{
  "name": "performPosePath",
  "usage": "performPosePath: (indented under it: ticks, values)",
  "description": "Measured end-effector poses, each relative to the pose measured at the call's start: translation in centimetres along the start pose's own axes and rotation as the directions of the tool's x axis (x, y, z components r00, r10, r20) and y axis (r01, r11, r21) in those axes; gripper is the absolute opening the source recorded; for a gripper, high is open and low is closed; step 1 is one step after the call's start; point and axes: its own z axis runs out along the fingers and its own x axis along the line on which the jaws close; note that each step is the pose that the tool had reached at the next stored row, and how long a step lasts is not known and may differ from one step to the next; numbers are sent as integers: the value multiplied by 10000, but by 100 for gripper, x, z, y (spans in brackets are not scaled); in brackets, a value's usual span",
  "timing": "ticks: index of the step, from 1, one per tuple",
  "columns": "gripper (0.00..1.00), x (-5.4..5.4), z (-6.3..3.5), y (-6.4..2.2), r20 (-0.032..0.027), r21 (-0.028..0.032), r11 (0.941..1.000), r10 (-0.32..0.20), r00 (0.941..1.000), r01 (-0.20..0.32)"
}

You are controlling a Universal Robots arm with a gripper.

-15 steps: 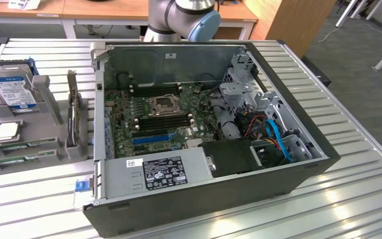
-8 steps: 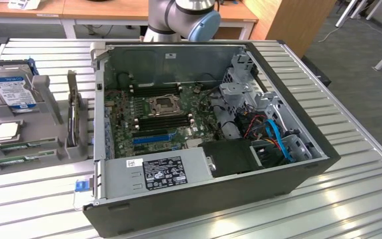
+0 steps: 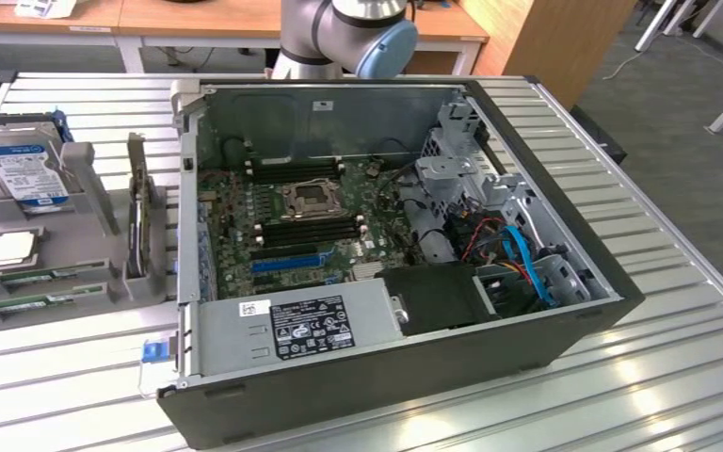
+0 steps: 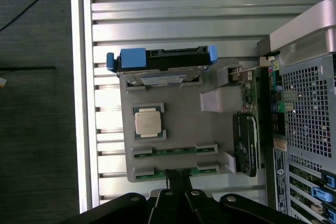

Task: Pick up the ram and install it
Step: 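Pick up the ram and move it above insertion slot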

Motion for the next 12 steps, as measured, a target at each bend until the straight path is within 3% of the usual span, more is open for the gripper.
performPosePath:
  ticks: [12]
  values:
    - [10,0,0,0,-19,-10,9991,-423,9991,423]
